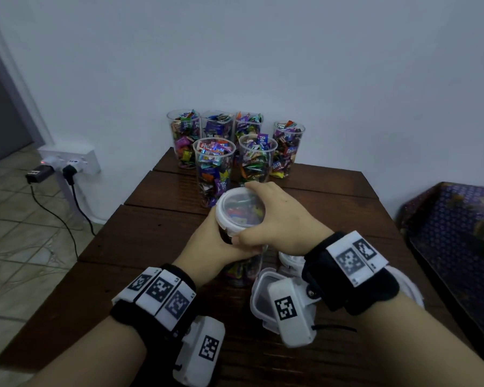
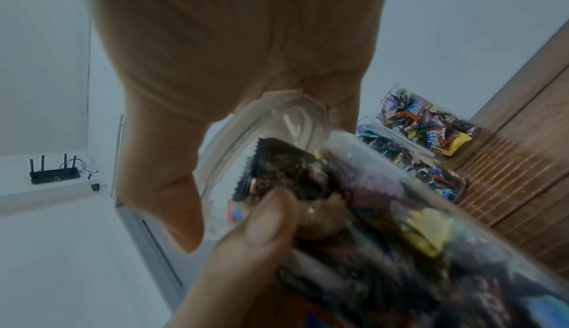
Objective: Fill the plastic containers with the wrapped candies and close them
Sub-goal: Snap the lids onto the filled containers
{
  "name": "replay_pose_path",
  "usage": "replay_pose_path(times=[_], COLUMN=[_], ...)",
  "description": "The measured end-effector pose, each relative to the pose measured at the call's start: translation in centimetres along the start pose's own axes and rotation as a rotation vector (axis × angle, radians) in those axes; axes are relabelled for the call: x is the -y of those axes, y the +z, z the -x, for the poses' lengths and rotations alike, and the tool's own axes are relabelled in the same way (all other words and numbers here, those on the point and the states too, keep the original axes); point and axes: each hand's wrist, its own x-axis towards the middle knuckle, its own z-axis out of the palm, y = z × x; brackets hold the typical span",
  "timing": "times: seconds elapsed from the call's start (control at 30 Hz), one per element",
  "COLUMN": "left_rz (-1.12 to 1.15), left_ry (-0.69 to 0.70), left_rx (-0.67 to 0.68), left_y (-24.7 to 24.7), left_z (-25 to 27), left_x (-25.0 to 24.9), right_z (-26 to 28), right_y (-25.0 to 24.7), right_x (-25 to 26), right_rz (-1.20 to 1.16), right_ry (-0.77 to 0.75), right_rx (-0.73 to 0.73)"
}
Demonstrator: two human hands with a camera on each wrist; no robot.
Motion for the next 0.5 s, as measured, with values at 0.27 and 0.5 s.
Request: replay_pose_path(times=[0.27, 0.5], left_rz=[-0.274, -0.283], left_ry=[-0.110, -0.166], left_rx=[-0.040, -0.335], left_y=[-2.4, -5.4], left_z=[-1.0, -6.1], left_x=[0.0, 0.0], right_z=[-0.9, -3.1], right_y=[-1.5, -6.6], right_x=[-1.3, -6.2], right_rz=[-0.116, -0.146], right_ry=[0.034, 0.181], right_rx=[-0.176, -0.408])
